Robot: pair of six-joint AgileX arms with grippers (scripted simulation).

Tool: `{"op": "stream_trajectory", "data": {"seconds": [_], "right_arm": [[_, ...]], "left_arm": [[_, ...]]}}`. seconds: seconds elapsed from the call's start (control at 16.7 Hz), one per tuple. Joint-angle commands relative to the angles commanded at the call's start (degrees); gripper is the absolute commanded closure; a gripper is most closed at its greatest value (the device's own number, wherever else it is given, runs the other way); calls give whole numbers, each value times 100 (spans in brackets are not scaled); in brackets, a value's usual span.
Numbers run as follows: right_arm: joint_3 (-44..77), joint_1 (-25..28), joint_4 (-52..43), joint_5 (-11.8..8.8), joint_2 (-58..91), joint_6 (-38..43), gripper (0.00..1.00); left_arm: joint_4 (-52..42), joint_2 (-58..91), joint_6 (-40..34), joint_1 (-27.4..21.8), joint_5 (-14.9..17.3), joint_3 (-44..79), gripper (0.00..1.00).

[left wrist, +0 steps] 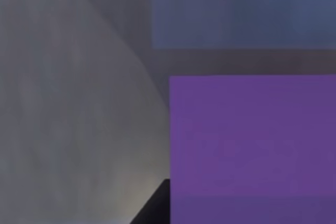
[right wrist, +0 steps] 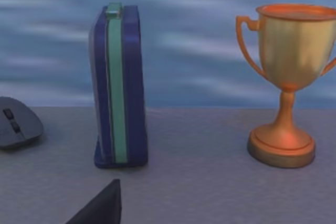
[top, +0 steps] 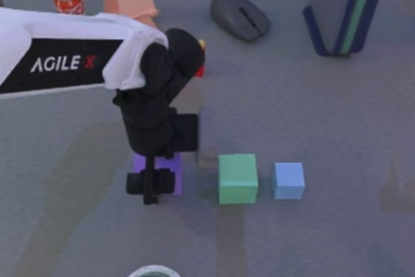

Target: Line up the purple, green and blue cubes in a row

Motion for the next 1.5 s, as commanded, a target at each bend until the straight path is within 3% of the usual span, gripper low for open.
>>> {"op": "stream_trajectory", "data": {"seconds": [0.78,1.5], "right_arm": [[0,0,0,0,0,0,0],[0,0,0,0,0,0,0]], "left_arm": [[0,0,0,0,0,0,2],[-238,-66,2,31,-1,183,0]]}}
